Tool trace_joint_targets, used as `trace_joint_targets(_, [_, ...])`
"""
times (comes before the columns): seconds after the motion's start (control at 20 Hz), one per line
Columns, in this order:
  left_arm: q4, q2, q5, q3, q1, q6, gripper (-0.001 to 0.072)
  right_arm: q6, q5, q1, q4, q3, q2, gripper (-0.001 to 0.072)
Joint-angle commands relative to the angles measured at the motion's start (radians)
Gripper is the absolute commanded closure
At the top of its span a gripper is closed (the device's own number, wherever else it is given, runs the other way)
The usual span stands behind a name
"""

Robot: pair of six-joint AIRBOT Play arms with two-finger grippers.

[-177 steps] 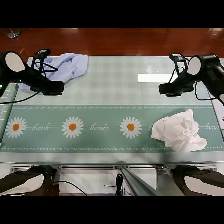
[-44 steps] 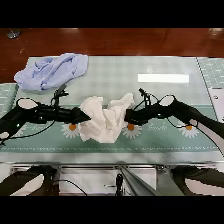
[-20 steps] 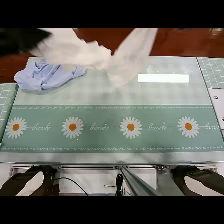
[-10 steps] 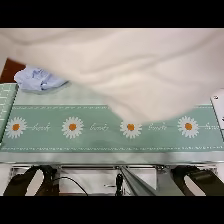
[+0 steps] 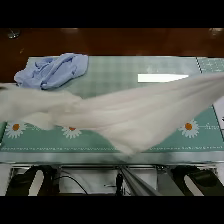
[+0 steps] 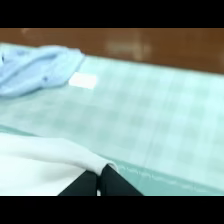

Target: Fold the shirts.

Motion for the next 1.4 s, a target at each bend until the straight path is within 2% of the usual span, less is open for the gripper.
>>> trace_joint_targets(0.0, [-0.027,-0.010,-0.040,-0.348,-0.055,-0.003,0.0679,0.013,-0.201,-0.001,-0.029,-0.280,-0.015,0.0687])
trace_joint_targets(0.1, [-0.031,-0.077,0.072,-0.495,-0.076,0.006,0.0679,0.036,-0.292,-0.001,-0.077,-0.343,-0.111,0.0687])
trace_joint_targets(0.2, [-0.049,-0.194,0.195,-0.549,-0.098,0.031,0.0679,0.031,-0.373,-0.001,-0.061,-0.341,-0.254,0.0687])
trace_joint_targets(0.35, [-0.164,-0.392,0.373,-0.533,-0.136,0.143,0.0679,0.018,-0.474,-0.001,0.018,-0.298,-0.477,0.0687])
trace_joint_targets(0.45, [-0.224,-0.524,0.454,-0.498,-0.147,0.155,0.0677,0.013,-0.494,-0.001,0.077,-0.232,-0.619,0.0686])
trace_joint_targets(0.5, [-0.248,-0.579,0.464,-0.472,-0.146,0.154,0.0630,0.013,-0.491,-0.008,0.114,-0.190,-0.686,0.0684])
trace_joint_targets(0.55, [-0.253,-0.627,0.455,-0.437,-0.146,0.154,0.0437,0.013,-0.481,-0.021,0.163,-0.153,-0.739,0.0544])
trace_joint_targets(0.6, [-0.250,-0.670,0.414,-0.393,-0.146,0.154,-0.0012,0.010,-0.466,-0.038,0.218,-0.121,-0.780,0.0199])
trace_joint_targets(0.65, [-0.214,-0.705,0.344,-0.338,-0.134,0.178,0.0003,-0.014,-0.430,-0.062,0.271,-0.085,-0.812,0.0090])
trace_joint_targets(0.7, [-0.144,-0.729,0.278,-0.277,-0.115,0.204,0.0002,-0.037,-0.383,-0.092,0.296,-0.054,-0.826,0.0090])
trace_joint_targets(0.85, [0.058,-0.729,0.123,-0.145,-0.010,0.192,0.0003,-0.089,-0.212,-0.229,0.247,-0.016,-0.790,0.0091])
trace_joint_targets(0.95, [0.068,-0.686,0.140,-0.163,0.092,0.129,0.0003,-0.140,-0.088,-0.333,0.121,-0.029,-0.738,0.0092])
trace_joint_targets(1.0, [0.046,-0.665,0.155,-0.208,0.131,0.131,0.0003,-0.189,-0.082,-0.385,0.084,-0.078,-0.691,0.0092])
trace_joint_targets(1.05, [0.022,-0.656,0.155,-0.265,0.151,0.141,0.0003,-0.211,-0.135,-0.431,0.084,-0.161,-0.632,0.0092])
trace_joint_targets(1.1, [-0.029,-0.657,0.141,-0.330,0.157,0.190,0.0003,-0.209,-0.216,-0.476,0.111,-0.278,-0.563,0.0092])
trace_joint_targets(1.25, [-0.288,-0.660,0.151,-0.517,0.140,0.380,0.0003,-0.225,-0.362,-0.532,0.262,-0.631,-0.387,0.0092])
trace_joint_targets(1.35, [-0.318,-0.661,0.203,-0.559,0.128,0.397,0.0003,-0.261,-0.378,-0.529,0.321,-0.793,-0.318,0.0092])
